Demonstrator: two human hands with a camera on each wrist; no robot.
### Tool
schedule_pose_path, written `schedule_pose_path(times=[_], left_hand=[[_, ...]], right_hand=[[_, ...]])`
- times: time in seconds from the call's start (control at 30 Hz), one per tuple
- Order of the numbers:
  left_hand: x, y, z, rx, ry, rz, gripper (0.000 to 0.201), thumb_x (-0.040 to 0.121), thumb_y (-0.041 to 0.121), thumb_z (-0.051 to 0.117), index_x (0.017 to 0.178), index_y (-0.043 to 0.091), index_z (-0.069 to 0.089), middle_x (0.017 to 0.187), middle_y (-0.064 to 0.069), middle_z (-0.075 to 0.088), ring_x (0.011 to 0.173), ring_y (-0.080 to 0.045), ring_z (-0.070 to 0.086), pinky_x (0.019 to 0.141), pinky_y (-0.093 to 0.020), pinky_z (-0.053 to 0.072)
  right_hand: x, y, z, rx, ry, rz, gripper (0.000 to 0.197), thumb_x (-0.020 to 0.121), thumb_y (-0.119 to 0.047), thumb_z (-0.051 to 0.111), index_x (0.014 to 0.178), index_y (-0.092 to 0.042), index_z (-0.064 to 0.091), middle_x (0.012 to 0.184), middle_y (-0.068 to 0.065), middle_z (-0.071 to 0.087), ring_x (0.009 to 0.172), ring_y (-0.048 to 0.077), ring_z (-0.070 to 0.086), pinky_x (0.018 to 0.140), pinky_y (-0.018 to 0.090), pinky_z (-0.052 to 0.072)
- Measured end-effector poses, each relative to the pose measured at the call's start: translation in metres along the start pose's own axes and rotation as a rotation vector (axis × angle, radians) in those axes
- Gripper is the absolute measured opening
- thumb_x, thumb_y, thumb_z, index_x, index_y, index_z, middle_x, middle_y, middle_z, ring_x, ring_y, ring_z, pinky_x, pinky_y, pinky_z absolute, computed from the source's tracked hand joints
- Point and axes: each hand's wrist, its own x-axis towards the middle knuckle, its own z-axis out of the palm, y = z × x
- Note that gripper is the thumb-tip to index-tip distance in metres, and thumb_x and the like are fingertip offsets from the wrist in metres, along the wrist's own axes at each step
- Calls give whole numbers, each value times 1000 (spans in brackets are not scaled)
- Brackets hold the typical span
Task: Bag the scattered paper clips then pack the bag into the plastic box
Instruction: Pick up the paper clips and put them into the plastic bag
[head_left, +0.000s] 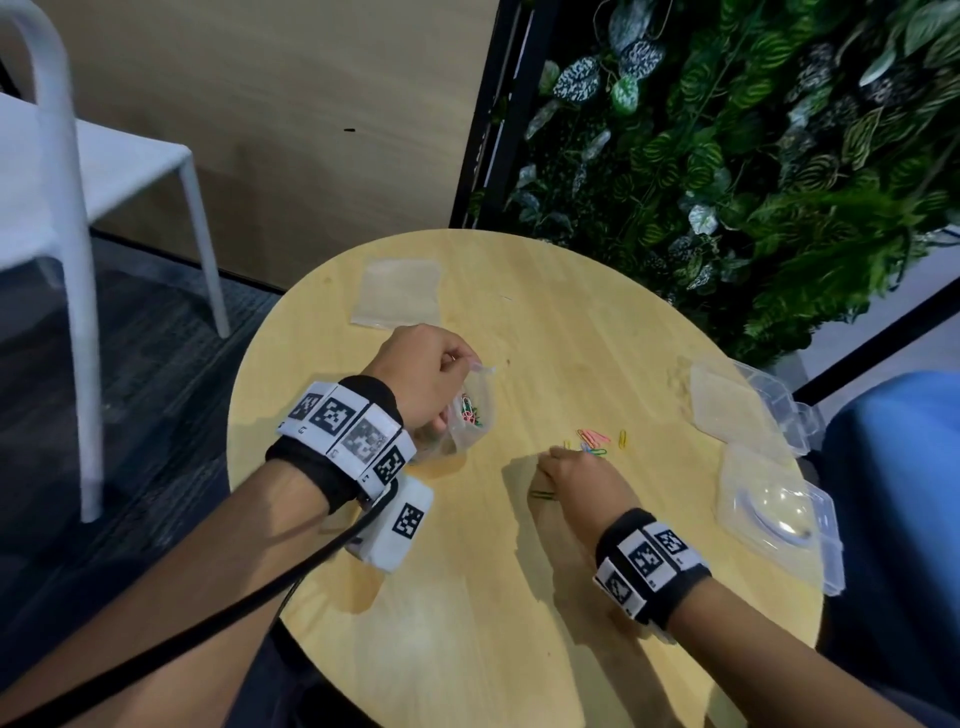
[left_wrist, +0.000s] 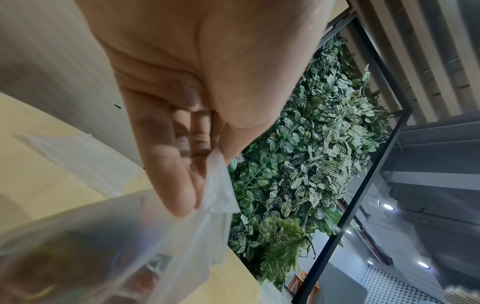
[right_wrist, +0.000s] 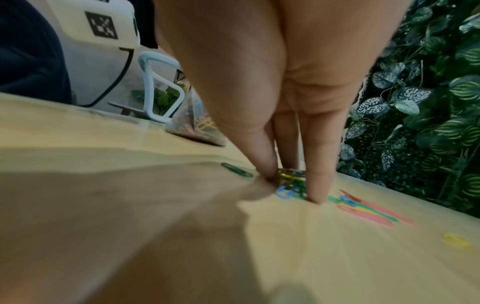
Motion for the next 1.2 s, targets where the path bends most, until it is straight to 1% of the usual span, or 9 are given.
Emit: schedule_pose_path(times=[0.1, 0.33, 0.4, 0.5, 0.67, 0.87, 0.97, 1.1, 1.2], left_hand=[[-1, 0, 0, -4, 0, -10, 21, 100, 18, 52, 97, 19, 72, 80, -15, 74, 54, -33, 71, 47, -26, 54], [-3, 2, 1, 6, -6, 10, 19, 100, 20, 54, 96, 19, 73, 78, -10, 74, 49, -27, 70, 46, -20, 50], [-3, 2, 0, 10, -8, 14, 19, 100, 19, 54, 97, 18, 73, 77, -10, 73, 50, -27, 70, 47, -20, 51], [-2, 2, 1, 16, -4, 21, 20, 100, 19, 53, 97, 18, 73, 79, -11, 74, 50, -25, 70, 44, -16, 46], [-1, 2, 6, 25, -13, 29, 21, 99, 17, 52, 98, 16, 73, 78, -12, 74, 51, -26, 71, 47, -17, 49], [-1, 3, 8, 44, 3, 43, 21, 99, 17, 52, 95, 15, 73, 73, -12, 74, 49, -23, 71, 44, -16, 49], [0, 2, 9, 31, 11, 35, 22, 99, 18, 53, 92, 12, 72, 71, -12, 74, 49, -23, 71, 46, -18, 52], [1, 2, 9, 3, 20, 20, 22, 99, 14, 53, 90, 11, 73, 73, -10, 74, 48, -22, 71, 42, -16, 49], [1, 2, 12, -30, -7, 8, 20, 99, 16, 54, 92, 13, 72, 73, -11, 75, 50, -22, 72, 47, -21, 55]], right_hand=[[1, 2, 0, 69, 29, 99, 35, 83, 5, 44, 100, -12, 69, 99, 5, 67, 90, 23, 64, 80, 30, 52], [17, 31, -18, 379, 135, 329, 21, 89, -10, 58, 94, -19, 76, 91, 0, 73, 75, 12, 60, 70, 19, 44], [21, 43, -25, 643, 181, 461, 14, 86, -16, 67, 95, -17, 77, 91, 0, 74, 77, 11, 61, 73, 19, 45], [23, 53, -36, 1423, 273, 649, 13, 79, -6, 75, 92, -6, 76, 96, 13, 73, 81, 23, 69, 81, 32, 59], [23, 37, -68, 2093, 251, 516, 21, 84, 2, 65, 105, 3, 67, 102, 12, 69, 85, 16, 69, 70, 18, 58], [23, -18, -88, 2242, 4, 295, 26, 87, 2, 60, 113, 5, 63, 95, 11, 73, 81, 14, 71, 80, 22, 58], [26, -37, -87, 2205, -27, 298, 24, 87, 4, 59, 111, 7, 63, 87, 9, 73, 73, 11, 71, 74, 19, 58], [27, -53, -78, 1981, 114, 316, 14, 83, 6, 66, 97, 5, 68, 83, 14, 70, 65, 12, 68, 71, 22, 59], [28, -57, -74, 1419, 370, 270, 6, 79, -9, 75, 83, -5, 76, 72, 5, 71, 54, 3, 62, 59, 13, 51]])
